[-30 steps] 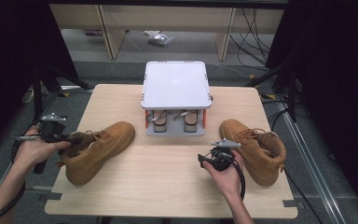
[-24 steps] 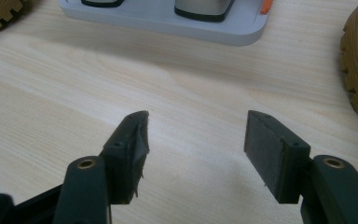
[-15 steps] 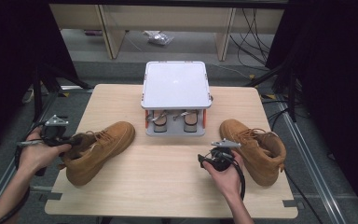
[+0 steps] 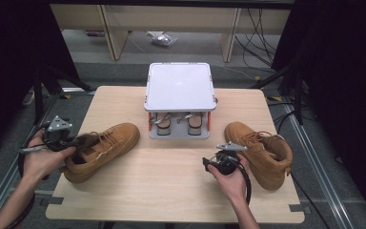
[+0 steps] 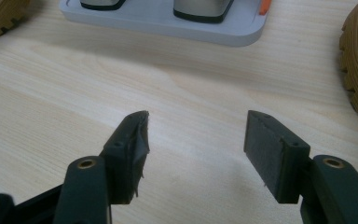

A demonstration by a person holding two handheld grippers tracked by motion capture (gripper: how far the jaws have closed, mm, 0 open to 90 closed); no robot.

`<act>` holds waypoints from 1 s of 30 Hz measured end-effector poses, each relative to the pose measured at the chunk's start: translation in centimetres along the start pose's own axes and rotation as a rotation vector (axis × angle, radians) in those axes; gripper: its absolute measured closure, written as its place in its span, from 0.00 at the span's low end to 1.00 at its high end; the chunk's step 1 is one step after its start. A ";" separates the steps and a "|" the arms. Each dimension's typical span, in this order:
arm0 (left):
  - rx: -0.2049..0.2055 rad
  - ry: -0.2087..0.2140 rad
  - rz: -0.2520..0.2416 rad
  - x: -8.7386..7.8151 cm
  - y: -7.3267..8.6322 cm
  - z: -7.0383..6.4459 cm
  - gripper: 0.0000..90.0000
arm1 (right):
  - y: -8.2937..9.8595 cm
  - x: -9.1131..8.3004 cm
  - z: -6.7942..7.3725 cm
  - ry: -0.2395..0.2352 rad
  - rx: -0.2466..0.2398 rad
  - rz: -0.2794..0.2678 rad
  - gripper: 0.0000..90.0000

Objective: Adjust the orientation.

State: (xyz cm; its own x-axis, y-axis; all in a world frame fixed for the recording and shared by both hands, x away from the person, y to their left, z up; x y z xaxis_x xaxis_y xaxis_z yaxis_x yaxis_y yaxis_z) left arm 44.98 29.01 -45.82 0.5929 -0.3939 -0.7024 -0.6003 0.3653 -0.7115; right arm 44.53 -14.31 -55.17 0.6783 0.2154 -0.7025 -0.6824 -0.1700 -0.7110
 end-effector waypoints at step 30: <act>-0.061 -0.106 -0.104 -0.7 -3.5 1.8 0.92 | 0.2 0.1 0.0 0.000 0.001 0.000 0.45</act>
State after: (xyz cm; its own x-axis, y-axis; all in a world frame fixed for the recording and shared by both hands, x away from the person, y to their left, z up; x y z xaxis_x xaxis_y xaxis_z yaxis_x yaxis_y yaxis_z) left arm 47.65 29.51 -42.83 0.7050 -0.3342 -0.6255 -0.5622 0.2743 -0.7802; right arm 44.46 -14.37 -55.41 0.6781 0.2155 -0.7027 -0.6829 -0.1688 -0.7108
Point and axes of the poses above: each handheld gripper's, and its own axes: x roughly forward along the jaws, y roughly out of its underside, z roughly to its left, the point moved 10 cm from there along x, roughly forward along the jaws, and after that the axes turned 10 degrees about y, right-handed, at the moved point
